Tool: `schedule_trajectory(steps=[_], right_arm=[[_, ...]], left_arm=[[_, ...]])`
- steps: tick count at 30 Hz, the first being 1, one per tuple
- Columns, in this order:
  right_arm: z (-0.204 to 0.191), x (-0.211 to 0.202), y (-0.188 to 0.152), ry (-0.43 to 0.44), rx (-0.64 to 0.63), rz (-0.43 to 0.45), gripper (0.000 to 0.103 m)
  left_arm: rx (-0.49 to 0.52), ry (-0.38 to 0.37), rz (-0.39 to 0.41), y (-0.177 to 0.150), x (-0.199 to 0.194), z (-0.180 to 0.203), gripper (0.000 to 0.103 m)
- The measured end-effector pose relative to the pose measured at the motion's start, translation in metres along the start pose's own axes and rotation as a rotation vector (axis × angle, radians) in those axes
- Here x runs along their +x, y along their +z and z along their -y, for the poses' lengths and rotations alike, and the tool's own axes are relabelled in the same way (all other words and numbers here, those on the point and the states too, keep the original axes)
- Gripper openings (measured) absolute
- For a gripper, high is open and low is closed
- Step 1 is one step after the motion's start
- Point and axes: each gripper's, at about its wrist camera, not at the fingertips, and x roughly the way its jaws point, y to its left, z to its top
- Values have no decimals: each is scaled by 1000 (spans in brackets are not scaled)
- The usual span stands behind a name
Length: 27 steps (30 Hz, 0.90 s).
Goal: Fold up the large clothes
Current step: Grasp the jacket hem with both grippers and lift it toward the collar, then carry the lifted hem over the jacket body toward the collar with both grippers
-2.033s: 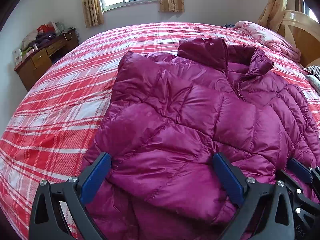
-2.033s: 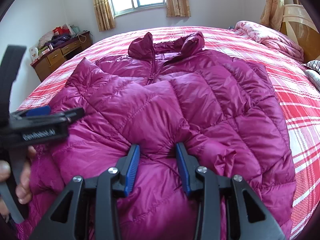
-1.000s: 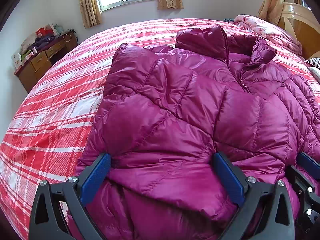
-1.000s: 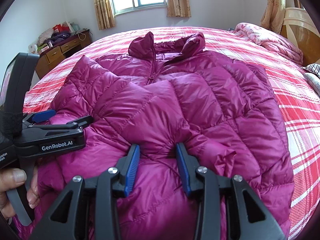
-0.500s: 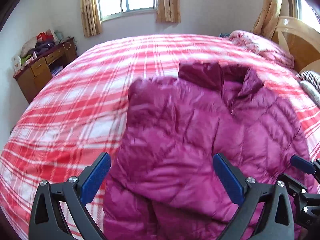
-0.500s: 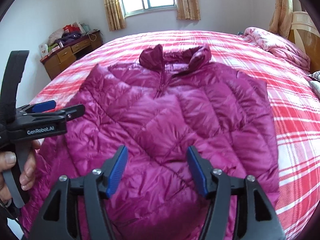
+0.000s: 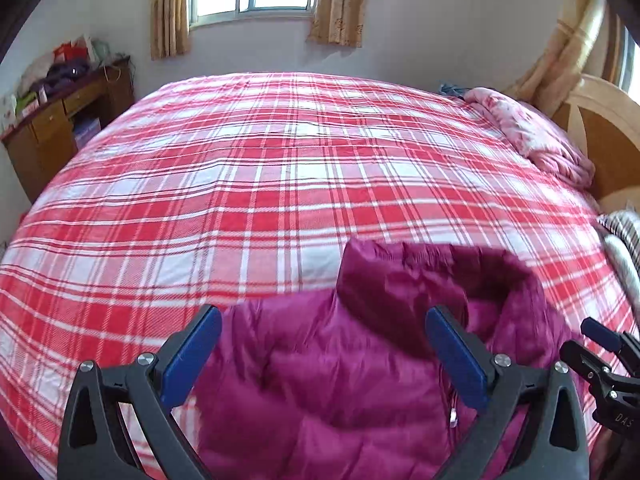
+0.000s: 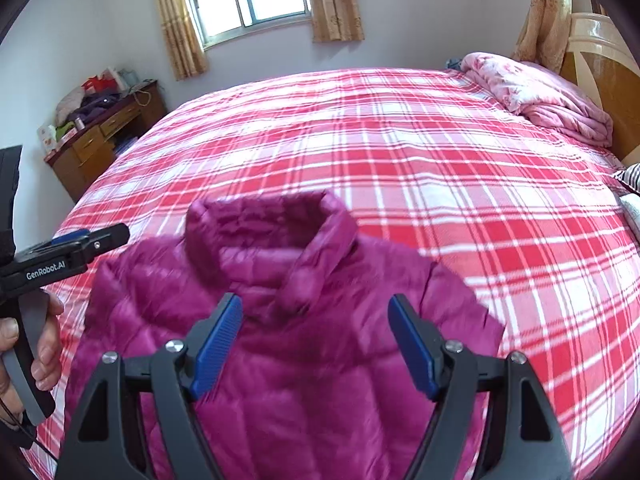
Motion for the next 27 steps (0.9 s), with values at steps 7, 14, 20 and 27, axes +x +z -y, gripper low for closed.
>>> schedule_trajectory(steps=[7, 14, 20, 27], right_arm=[[1, 46, 38, -49, -55, -53, 78], [-5, 79, 44, -92, -152, -139, 33], [3, 66, 33, -69, -111, -113, 15], [1, 48, 20, -90, -152, -65, 12]], left_arm=[[37, 15, -91, 34, 61, 26, 102], [159, 63, -124, 13, 77, 30, 101], [194, -15, -160, -3, 57, 22, 73], [152, -67, -45, 3, 18, 25, 73]])
